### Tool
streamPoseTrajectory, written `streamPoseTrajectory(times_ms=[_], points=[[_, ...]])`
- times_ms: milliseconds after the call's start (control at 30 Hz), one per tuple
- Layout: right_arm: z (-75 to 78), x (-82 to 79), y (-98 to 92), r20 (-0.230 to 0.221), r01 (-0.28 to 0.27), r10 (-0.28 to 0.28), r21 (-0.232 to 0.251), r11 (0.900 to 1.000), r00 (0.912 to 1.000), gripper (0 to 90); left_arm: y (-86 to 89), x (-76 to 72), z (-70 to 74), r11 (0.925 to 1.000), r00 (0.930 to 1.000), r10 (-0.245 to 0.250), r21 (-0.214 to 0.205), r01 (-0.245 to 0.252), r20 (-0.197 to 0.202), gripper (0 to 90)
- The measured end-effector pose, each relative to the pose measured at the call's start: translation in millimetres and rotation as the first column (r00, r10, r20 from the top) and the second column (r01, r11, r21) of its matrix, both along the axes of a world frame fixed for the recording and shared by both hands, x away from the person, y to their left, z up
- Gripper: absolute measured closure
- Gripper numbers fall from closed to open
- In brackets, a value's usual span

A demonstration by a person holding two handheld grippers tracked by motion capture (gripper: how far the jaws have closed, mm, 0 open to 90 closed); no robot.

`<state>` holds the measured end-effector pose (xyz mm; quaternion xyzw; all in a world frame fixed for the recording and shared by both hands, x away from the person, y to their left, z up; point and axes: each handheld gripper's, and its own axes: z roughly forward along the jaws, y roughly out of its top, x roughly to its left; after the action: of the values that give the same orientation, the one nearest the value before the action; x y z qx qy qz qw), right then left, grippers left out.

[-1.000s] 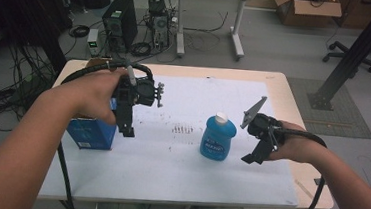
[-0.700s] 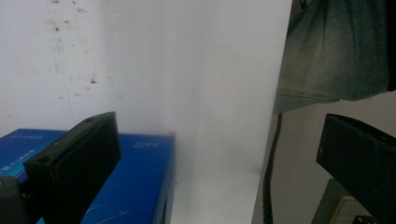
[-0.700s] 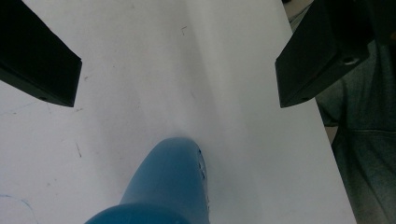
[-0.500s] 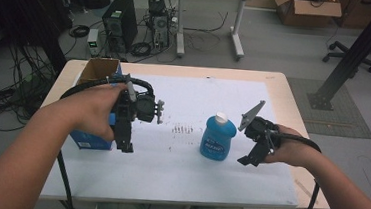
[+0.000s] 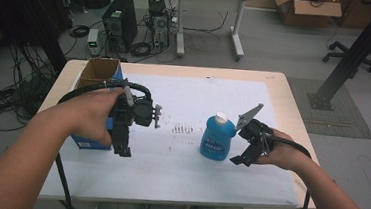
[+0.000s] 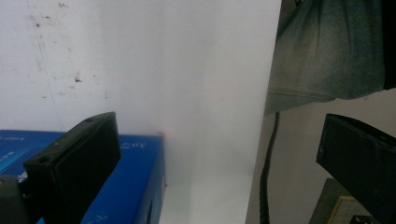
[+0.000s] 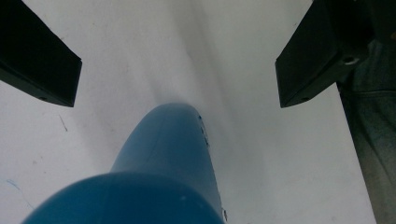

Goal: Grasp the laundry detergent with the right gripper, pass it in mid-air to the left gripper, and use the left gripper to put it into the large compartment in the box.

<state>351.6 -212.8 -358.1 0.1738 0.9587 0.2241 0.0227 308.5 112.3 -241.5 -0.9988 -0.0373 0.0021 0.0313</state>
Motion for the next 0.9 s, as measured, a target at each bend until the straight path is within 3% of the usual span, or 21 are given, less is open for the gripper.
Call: streamPoseTrajectory(times_ms=[400,633,767,900], points=[[-12.4,0.5,1.8,0.010,0.005,-0.006,0.084,0.9965,0.9999,0.1,-1.7,0.9,-2.7,1.0000,0.9999,-0.006,0.001,0.006,-0.011,0.2],[-19.0,5.1,-1.0,0.011,0.047,-0.049,0.145,0.9884,0.9987,0.2,-2.8,0.9,-2.9,1.0000,0.9999,-0.006,0.002,0.006,-0.011,0.2],[-24.1,5.9,0.5,0.014,0.055,-0.058,0.148,0.9875,0.9982,0.2,-3.3,0.6,-3.2,1.0000,0.9999,-0.002,0.004,0.002,-0.013,0.2],[-26.3,5.2,1.4,0.019,0.055,-0.060,0.188,0.9807,0.9980,0.2,-2.8,0.9,-4.4,0.9999,0.9999,0.001,0.011,-0.001,-0.014,0.3]])
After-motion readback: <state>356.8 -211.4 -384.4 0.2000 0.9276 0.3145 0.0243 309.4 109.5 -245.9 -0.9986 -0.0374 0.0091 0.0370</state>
